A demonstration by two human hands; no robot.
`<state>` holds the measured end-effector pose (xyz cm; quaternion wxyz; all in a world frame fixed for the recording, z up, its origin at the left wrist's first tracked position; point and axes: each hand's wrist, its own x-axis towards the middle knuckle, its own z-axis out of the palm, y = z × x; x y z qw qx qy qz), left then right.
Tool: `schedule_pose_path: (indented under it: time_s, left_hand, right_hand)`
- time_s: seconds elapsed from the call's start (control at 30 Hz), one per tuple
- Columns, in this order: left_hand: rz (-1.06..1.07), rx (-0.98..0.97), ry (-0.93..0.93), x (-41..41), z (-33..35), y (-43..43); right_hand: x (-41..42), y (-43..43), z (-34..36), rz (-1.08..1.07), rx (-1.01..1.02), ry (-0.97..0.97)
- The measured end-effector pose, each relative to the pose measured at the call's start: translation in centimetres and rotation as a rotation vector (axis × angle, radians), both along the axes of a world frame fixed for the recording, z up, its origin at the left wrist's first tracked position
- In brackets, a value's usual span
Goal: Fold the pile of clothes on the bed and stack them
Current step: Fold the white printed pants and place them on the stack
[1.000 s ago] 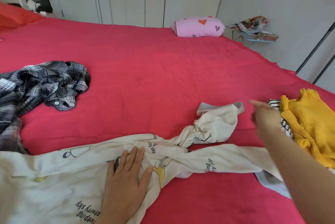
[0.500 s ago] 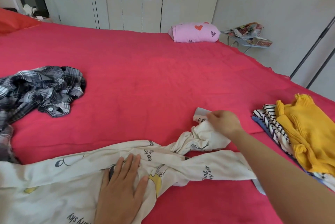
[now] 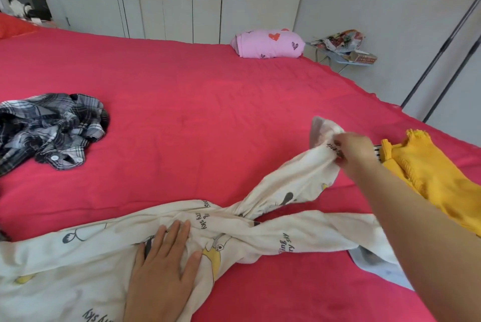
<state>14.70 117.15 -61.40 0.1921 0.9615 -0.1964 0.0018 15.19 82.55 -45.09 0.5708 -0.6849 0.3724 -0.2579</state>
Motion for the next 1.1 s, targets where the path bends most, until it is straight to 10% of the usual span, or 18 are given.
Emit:
schedule_pose_path:
  time_s: [0.1, 0.3, 0.57, 0.73, 0.9, 1.1]
  left_hand:
    - [0.038, -0.080, -0.025, -0.4, 0.3, 0.0]
    - [0.035, -0.072, 0.019, -0.9, 1.2, 0.2]
    - [0.026, -0.096, 0.044, -0.8, 1.4, 0.3]
    - [0.028, -0.114, 0.050, -0.6, 1.2, 0.4]
    - [0.034, -0.135, 0.064, -0.8, 1.3, 0.4]
    - [0.025, -0.134, 0.058, -0.9, 1.5, 0.4]
  right_hand:
    - [-3.9, -2.8, 3.0, -0.085, 0.051, -0.079]
    - [-9.8, -4.8, -0.8, -0.050, -0.532, 0.791]
    - [-4.2, 4.7, -5.2, 0.516, -1.040, 0.487]
    - [-0.1, 7.9, -8.5, 0.801, -1.000, 0.673]
    - [-0.2, 6.9, -6.9, 0.438, -1.281, 0.620]
    - [-2.0, 5.5, -5.4, 0.365, -1.034, 0.465]
